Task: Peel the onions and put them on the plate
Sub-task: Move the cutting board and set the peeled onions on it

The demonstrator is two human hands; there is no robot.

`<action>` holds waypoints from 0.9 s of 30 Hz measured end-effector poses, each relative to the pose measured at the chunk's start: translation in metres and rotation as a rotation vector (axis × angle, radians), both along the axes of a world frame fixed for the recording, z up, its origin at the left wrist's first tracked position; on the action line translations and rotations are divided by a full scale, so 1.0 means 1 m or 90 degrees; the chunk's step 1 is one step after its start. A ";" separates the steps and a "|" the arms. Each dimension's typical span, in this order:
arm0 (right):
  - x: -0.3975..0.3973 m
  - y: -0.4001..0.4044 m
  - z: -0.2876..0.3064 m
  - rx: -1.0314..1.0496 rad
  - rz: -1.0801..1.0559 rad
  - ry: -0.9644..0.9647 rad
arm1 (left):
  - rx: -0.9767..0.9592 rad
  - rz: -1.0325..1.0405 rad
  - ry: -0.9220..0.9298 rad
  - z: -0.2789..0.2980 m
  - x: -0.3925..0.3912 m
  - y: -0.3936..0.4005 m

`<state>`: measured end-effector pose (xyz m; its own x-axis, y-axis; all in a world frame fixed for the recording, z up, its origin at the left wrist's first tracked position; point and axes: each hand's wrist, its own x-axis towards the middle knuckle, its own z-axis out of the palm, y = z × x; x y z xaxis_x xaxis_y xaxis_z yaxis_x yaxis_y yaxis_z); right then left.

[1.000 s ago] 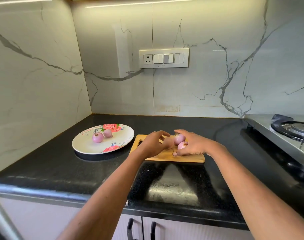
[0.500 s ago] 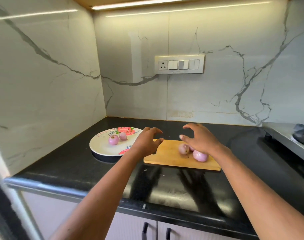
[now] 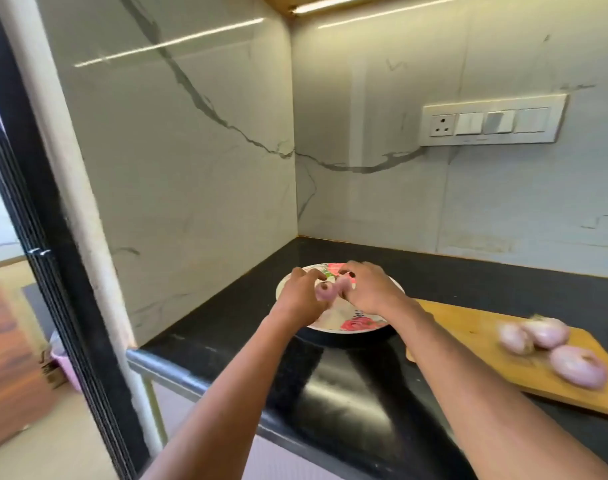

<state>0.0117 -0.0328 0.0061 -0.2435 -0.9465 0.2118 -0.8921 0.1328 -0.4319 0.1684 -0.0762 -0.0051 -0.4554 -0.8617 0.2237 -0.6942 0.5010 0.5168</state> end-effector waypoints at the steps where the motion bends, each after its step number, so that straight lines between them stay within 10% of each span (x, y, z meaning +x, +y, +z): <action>1: 0.001 -0.012 -0.005 0.009 0.000 0.004 | 0.000 -0.009 -0.006 -0.003 0.000 -0.008; 10: -0.013 -0.032 -0.011 0.018 0.000 -0.015 | -0.002 -0.027 0.070 -0.008 -0.002 -0.019; 27: -0.135 0.171 0.030 0.063 -0.204 -0.018 | 0.027 -0.243 0.088 -0.007 -0.134 0.148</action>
<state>-0.1233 0.1382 0.0364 -0.5364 -0.8366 0.1110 -0.7859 0.4472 -0.4271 0.0342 0.0713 -0.0119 -0.7126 -0.6461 0.2734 -0.3847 0.6857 0.6179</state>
